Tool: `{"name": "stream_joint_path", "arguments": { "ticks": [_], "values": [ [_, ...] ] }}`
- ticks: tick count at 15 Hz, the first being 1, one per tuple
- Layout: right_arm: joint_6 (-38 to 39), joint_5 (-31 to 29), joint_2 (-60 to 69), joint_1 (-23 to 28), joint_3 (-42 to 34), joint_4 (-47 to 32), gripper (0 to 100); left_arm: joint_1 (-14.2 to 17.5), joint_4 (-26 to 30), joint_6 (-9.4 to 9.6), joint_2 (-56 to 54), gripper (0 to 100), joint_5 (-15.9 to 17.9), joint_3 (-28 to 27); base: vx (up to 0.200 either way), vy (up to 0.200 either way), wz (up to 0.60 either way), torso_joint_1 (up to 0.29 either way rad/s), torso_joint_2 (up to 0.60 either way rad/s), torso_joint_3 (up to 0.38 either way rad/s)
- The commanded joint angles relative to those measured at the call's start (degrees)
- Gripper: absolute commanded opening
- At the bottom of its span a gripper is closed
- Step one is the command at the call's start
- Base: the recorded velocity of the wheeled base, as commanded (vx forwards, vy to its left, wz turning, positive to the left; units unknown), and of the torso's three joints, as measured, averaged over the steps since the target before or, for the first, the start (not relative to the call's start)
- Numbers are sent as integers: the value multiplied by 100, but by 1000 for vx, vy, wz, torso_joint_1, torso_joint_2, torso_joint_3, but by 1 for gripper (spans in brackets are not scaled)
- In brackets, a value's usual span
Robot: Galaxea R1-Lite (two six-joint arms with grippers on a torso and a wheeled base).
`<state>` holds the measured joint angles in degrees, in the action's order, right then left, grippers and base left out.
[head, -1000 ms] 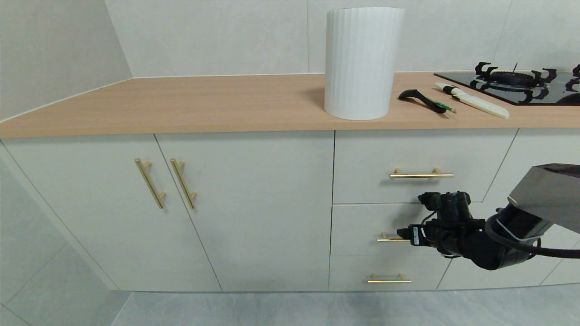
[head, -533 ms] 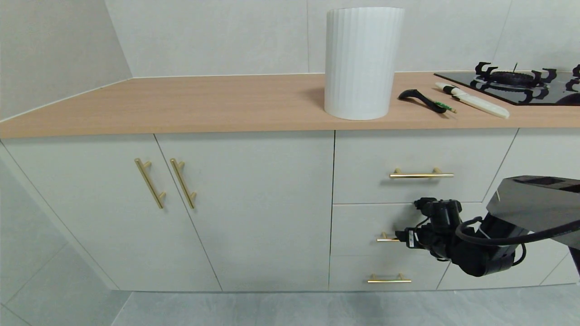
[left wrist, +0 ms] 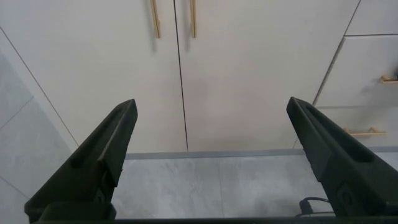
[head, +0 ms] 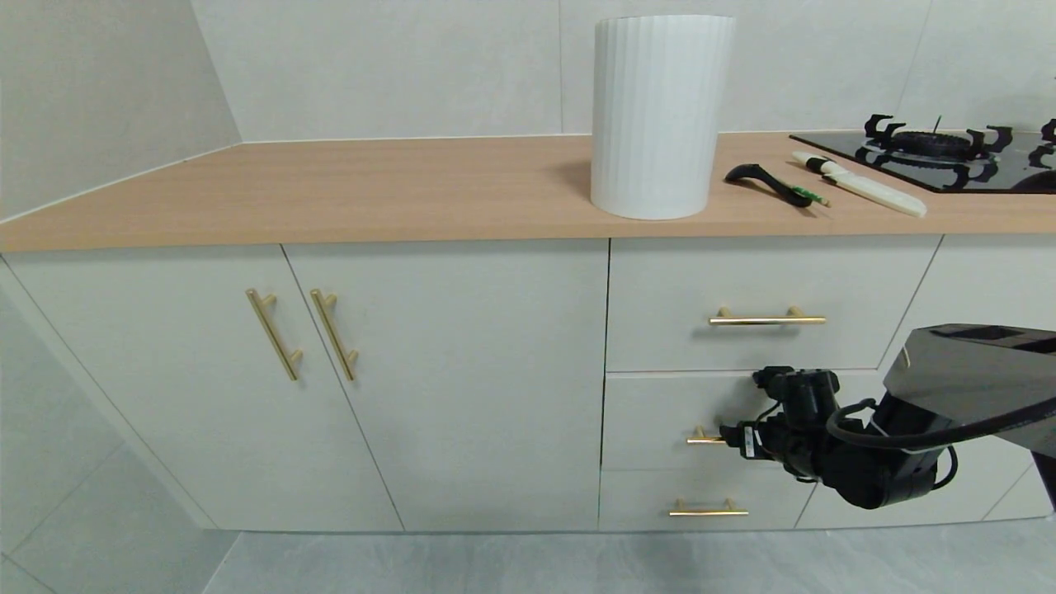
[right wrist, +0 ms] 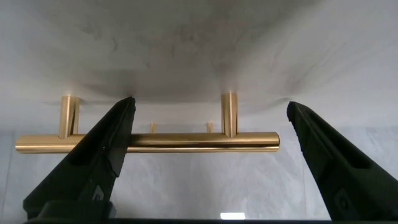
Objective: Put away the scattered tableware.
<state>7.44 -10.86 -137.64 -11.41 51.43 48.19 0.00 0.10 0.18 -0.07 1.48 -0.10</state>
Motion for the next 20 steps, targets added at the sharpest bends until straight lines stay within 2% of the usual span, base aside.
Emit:
{"name": "stream_joint_path", "arguments": {
  "ticks": [1, 7, 9, 11, 14, 17, 20],
  "values": [
    [-5, -4, 18, 7, -10, -20, 100, 0, -1, -1, 7, 100, 2, 1, 0, 0, 0, 0, 0, 0],
    [-251, -4, 335, -28, -274, -293, 100, 0, -1, -1, 7, 100, 2, 1, 0, 0, 0, 0, 0, 0],
    [-374, -4, 862, -72, -432, -943, 100, 0, -1, -1, 7, 100, 2, 1, 0, 0, 0, 0, 0, 0],
    [-418, 67, 1820, -160, -485, -2121, 100, 0, -1, -1, 7, 100, 2, 1, 0, 0, 0, 0, 0, 0],
    [-410, 128, 2910, -353, -467, -3061, 100, 0, -1, -1, 7, 100, 2, 1, 0, 0, 0, 0, 0, 0],
    [-374, 111, 3402, -520, -520, -3070, 100, 0, -1, -1, 7, 100, 2, 1, 0, 0, 0, 0, 0, 0],
    [-339, 93, 3314, -546, -476, -2982, 100, 0, -1, -1, 7, 100, 2, 1, 0, 0, 0, 0, 0, 0]
  ]
}}
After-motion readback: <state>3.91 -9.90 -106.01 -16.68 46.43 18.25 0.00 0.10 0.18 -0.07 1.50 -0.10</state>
